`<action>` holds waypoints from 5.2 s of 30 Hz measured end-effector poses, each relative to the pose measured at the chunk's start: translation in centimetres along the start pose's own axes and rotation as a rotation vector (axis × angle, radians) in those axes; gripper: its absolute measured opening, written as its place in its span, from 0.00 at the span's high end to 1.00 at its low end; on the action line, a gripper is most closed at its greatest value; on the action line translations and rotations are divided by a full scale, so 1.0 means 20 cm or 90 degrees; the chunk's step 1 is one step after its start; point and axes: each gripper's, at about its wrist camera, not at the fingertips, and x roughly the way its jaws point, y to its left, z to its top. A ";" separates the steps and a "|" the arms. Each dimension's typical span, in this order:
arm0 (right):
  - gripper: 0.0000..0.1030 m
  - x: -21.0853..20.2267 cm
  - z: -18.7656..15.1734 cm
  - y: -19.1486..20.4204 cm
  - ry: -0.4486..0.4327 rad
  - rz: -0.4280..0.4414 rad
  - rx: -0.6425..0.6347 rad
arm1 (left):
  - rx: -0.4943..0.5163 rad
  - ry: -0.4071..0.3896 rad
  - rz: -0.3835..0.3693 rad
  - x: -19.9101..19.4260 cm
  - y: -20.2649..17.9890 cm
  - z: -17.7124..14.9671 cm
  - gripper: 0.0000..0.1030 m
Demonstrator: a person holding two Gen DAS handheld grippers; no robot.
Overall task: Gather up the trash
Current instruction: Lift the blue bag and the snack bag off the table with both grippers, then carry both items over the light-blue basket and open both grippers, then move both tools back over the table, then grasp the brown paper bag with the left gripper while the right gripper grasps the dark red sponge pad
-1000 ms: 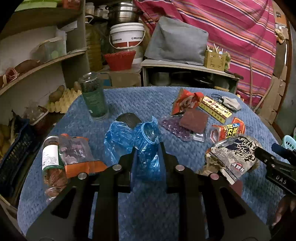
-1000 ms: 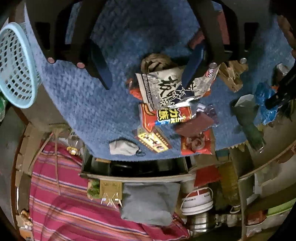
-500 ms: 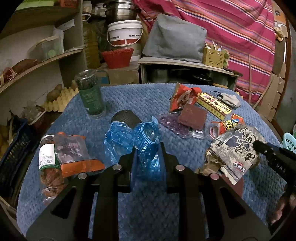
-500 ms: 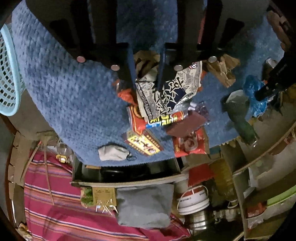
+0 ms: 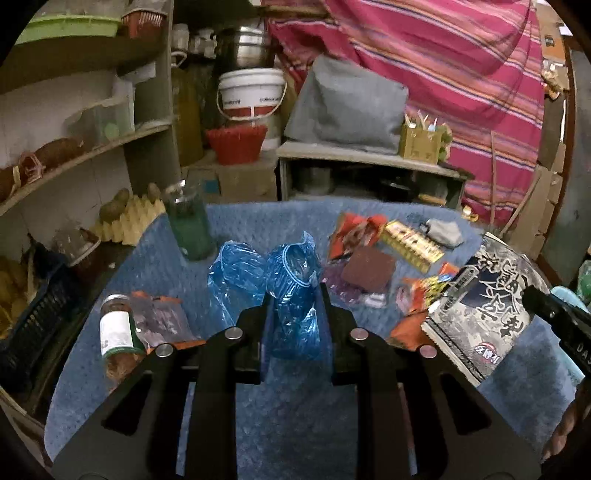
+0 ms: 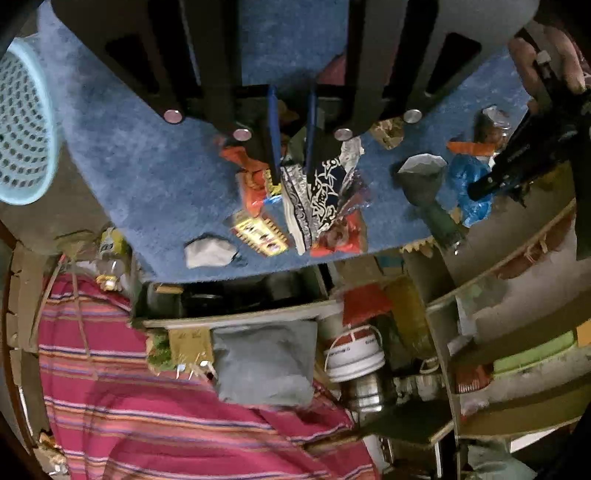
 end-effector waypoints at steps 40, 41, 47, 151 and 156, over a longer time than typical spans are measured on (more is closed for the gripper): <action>0.88 -0.76 -0.08 -1.54 0.029 -0.359 0.087 | 0.211 0.092 -0.365 -0.01 -2.00 -0.17 0.79; 0.88 -0.76 -0.08 -1.56 0.029 -0.361 0.091 | 0.214 0.094 -0.369 0.00 -2.03 -0.17 0.79; 0.88 -0.75 -0.09 -1.59 0.033 -0.365 0.099 | 0.220 0.113 -0.385 0.06 -2.13 -0.18 0.65; 0.08 0.30 -0.44 0.55 0.156 -0.185 -0.081 | -0.033 0.050 0.013 0.00 0.53 -0.28 0.64; 0.10 0.33 -0.45 0.54 0.169 -0.218 -0.081 | -0.034 0.040 0.009 -0.02 0.53 -0.28 0.64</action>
